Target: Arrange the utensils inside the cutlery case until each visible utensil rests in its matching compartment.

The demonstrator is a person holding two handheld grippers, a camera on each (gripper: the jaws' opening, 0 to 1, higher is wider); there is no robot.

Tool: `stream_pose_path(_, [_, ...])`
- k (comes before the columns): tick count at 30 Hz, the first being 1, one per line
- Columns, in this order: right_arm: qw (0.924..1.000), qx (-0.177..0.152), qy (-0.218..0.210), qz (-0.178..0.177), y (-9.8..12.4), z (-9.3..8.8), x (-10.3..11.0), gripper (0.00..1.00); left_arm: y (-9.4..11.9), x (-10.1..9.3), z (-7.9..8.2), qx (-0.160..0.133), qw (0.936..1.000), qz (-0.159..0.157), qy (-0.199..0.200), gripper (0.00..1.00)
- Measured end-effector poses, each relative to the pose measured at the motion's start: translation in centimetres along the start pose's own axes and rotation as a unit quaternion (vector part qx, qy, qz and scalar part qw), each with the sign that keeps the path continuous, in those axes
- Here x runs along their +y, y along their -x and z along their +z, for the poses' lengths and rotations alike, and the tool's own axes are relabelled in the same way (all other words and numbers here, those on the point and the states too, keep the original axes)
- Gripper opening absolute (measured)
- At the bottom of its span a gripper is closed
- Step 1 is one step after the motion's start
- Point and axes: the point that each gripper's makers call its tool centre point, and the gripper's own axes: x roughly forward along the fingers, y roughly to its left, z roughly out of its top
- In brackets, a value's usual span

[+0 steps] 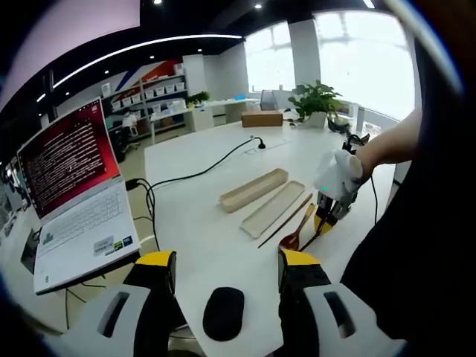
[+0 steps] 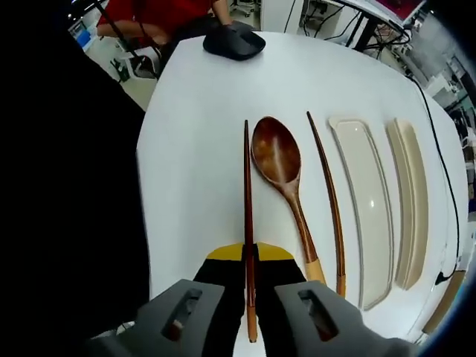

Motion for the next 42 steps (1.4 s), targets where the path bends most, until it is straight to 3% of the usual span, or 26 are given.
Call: stream_pose_path(42, [0.9989, -0.046, -0.006, -0.007, 2.1, 0.8, 0.2, 0.0, -0.4, -0.9, -0.1, 0.01, 0.9999, -0.009, 0.0, 0.56])
